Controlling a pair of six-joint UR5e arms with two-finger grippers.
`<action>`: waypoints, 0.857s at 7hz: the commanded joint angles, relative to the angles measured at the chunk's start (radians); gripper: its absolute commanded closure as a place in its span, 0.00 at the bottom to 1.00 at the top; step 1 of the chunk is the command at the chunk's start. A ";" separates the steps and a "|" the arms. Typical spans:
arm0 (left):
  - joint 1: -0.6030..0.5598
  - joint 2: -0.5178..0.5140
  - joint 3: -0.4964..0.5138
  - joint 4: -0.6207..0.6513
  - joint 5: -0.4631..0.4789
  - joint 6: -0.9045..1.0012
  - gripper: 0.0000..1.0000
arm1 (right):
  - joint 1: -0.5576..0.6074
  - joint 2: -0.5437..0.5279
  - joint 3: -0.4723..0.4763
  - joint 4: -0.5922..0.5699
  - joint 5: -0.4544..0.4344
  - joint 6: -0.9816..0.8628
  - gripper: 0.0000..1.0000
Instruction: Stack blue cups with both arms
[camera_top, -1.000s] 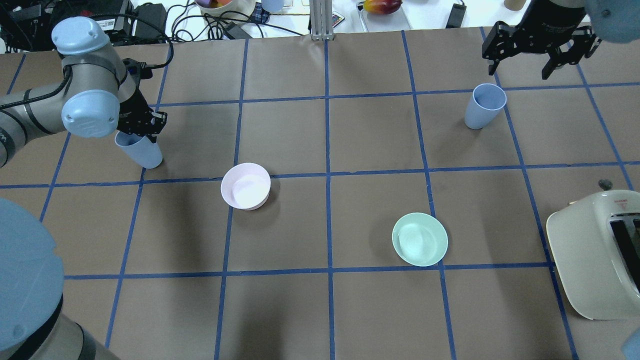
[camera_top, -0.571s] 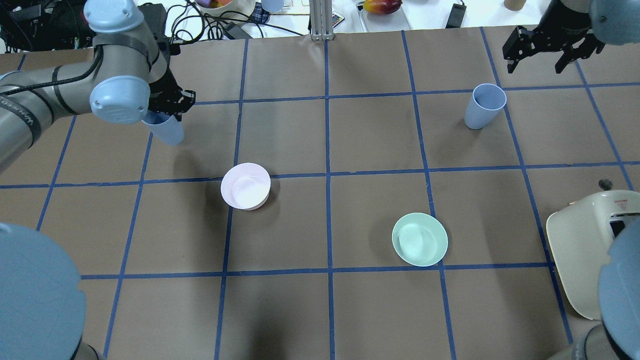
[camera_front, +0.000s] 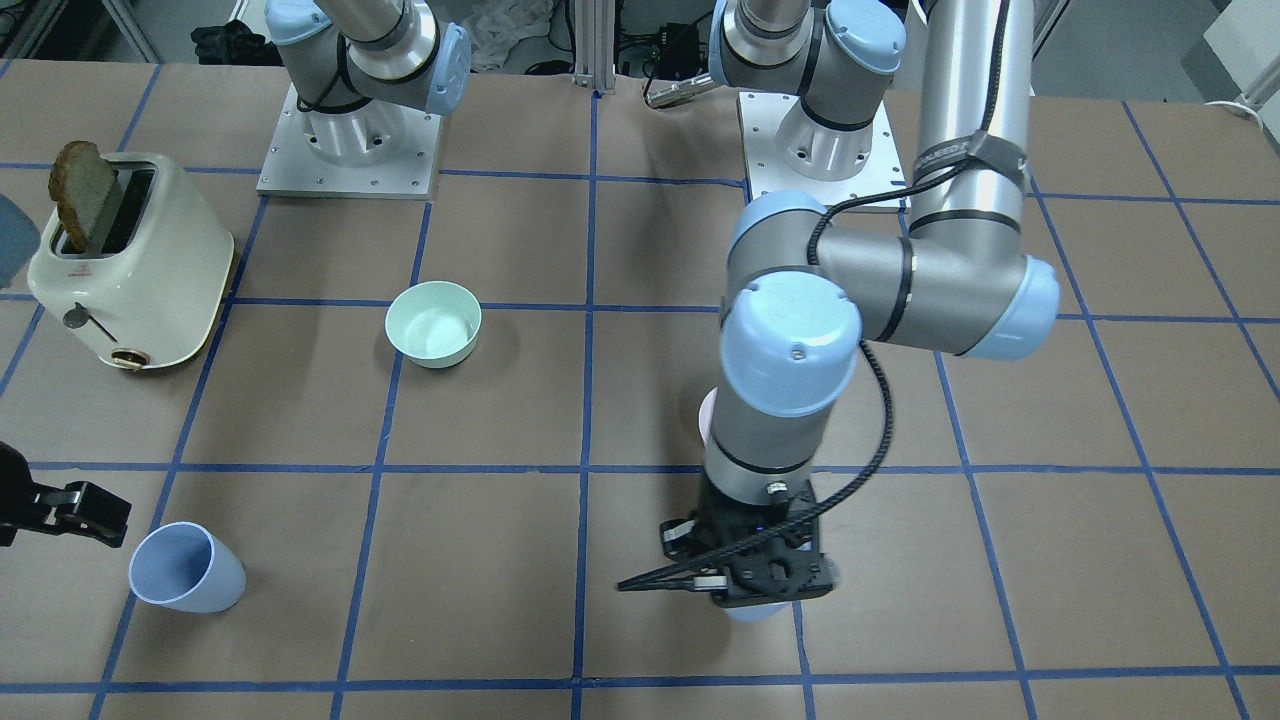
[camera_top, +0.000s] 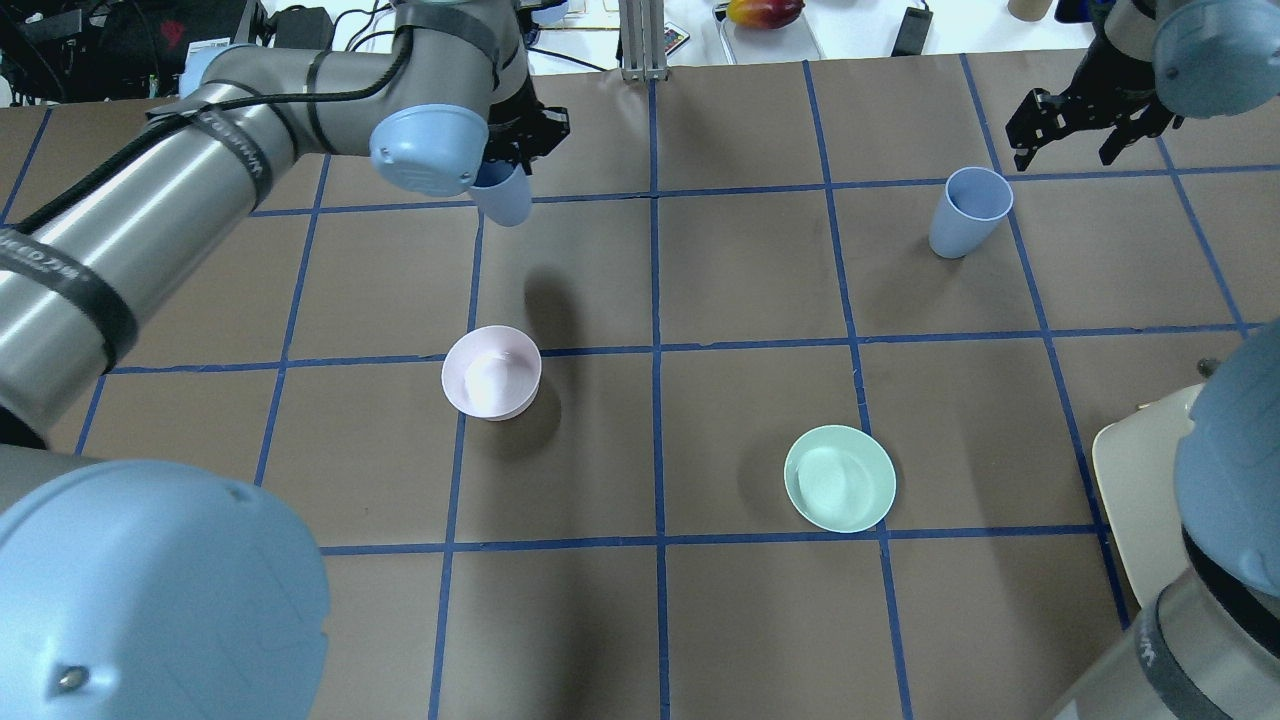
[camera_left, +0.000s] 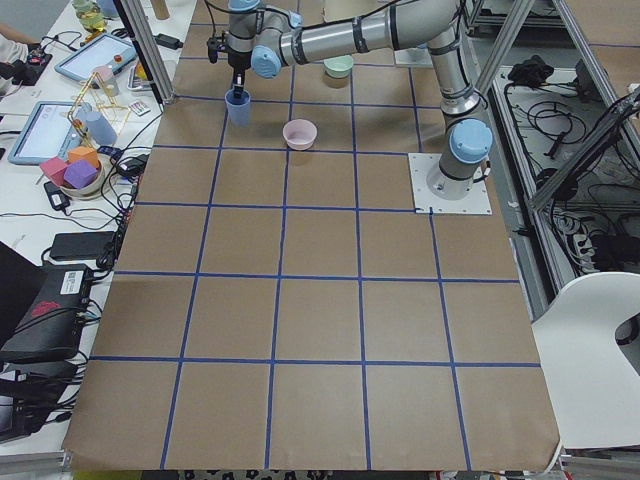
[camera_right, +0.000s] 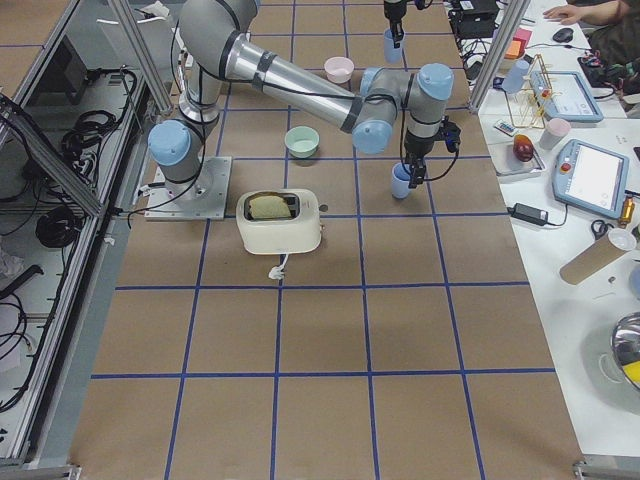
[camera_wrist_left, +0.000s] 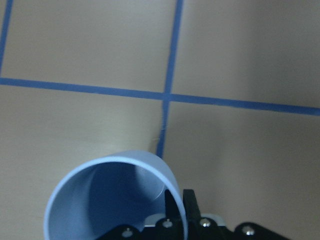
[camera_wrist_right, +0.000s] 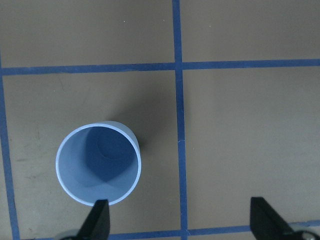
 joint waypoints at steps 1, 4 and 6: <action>-0.159 -0.093 0.082 -0.004 -0.010 -0.073 1.00 | 0.000 0.056 -0.002 -0.002 0.073 -0.008 0.00; -0.189 -0.144 0.071 -0.006 -0.010 -0.076 0.01 | 0.000 0.084 -0.005 -0.006 0.089 0.003 0.00; -0.150 -0.092 0.091 -0.038 -0.013 -0.021 0.00 | 0.000 0.116 -0.002 -0.006 0.092 0.004 0.00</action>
